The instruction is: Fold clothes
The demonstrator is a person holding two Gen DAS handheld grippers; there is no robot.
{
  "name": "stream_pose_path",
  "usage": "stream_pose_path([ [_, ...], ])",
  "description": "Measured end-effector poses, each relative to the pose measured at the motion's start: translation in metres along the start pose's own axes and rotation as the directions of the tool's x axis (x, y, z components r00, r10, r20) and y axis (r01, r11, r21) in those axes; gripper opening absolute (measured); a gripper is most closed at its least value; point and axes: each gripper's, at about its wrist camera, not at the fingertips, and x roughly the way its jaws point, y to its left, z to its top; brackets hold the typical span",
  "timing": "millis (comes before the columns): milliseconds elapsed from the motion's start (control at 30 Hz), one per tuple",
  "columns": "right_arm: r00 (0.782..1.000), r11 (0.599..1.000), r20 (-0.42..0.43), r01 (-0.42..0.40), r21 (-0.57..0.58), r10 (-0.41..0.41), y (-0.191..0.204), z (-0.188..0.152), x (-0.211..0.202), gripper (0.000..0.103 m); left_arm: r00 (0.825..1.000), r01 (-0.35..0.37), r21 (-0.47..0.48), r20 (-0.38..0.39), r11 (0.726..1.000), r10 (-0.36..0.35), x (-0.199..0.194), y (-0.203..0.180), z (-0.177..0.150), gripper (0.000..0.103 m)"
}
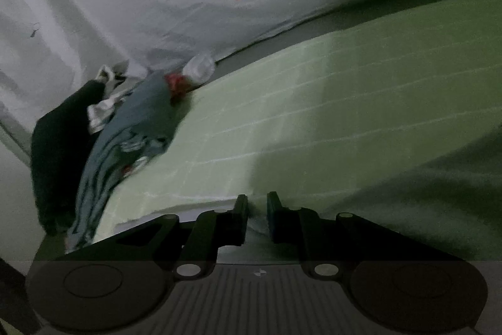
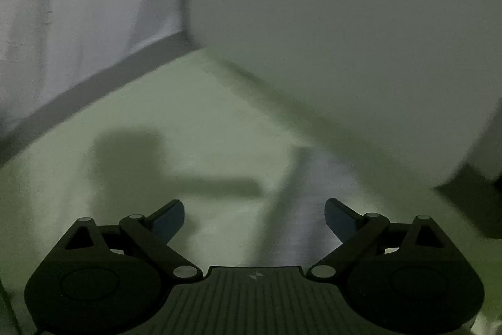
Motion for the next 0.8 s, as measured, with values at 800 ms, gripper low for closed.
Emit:
stream_pose_path([
  [800,0.978,0.978,-0.017,-0.207,-0.031,0.207,-0.023,-0.043,0.029,0.103,0.877,0.449,-0.241,-0.064,0.861,-0.476,-0.228,-0.106,-0.065,0.056],
])
